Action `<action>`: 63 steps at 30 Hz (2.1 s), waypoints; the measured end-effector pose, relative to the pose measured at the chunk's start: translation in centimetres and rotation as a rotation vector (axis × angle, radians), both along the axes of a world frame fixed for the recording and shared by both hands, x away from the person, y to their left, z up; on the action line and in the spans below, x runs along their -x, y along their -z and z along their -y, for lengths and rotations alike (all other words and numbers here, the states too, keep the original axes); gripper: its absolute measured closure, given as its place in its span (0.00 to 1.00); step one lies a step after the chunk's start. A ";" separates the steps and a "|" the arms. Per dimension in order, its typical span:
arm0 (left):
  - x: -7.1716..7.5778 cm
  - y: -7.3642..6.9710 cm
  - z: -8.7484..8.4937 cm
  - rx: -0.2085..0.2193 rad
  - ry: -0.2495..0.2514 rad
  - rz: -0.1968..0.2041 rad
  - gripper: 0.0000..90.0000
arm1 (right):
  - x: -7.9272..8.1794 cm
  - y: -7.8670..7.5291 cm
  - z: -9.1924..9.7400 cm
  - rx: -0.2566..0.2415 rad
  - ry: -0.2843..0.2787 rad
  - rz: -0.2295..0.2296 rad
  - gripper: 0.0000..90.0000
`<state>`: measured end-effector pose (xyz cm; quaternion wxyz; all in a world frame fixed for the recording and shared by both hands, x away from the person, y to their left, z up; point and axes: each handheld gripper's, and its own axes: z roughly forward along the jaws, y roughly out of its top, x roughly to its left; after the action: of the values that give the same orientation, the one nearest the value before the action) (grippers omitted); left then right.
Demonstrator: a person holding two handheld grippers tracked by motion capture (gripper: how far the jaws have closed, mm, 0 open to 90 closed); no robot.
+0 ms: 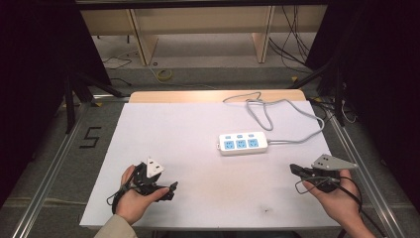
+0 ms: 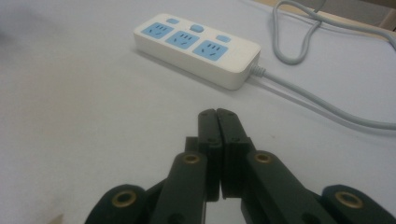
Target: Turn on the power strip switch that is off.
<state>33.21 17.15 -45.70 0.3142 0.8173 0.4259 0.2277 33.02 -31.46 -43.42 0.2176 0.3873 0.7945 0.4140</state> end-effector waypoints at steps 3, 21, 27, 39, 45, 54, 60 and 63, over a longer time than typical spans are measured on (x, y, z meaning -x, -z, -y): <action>0.0 0.0 0.0 -0.003 0.002 -0.003 0.05 | -0.4 0.0 -0.2 0.003 0.000 -0.006 1.00; 0.0 0.1 0.1 0.005 -0.001 -0.002 0.06 | -3.7 -0.6 -3.2 0.027 -0.021 -0.019 1.00; 0.0 0.1 0.1 0.001 0.004 -0.005 0.06 | -4.5 -0.7 -3.7 0.026 -0.016 -0.027 1.00; 0.0 0.1 0.2 0.004 0.002 -0.003 0.06 | -5.7 -0.6 -4.8 0.030 -0.023 -0.046 1.00; 0.0 0.1 0.2 0.007 0.001 -0.003 0.06 | -6.3 -0.6 -5.4 0.034 -0.025 -0.048 1.00; 0.0 0.1 0.3 0.005 0.007 -0.007 0.06 | -7.3 -0.6 -6.7 0.046 -0.028 -0.054 1.00; -0.1 0.2 0.5 0.005 0.008 -0.007 0.06 | -7.8 -0.4 -7.0 0.045 -0.025 -0.062 1.00; -0.1 0.2 0.5 0.006 0.009 -0.007 0.06 | -8.0 -0.4 -7.1 0.044 -0.021 -0.066 1.00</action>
<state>33.32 16.69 -45.88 0.3163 0.8190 0.4240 0.2223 41.07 -24.35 -43.06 0.1953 0.3875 0.8142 0.3856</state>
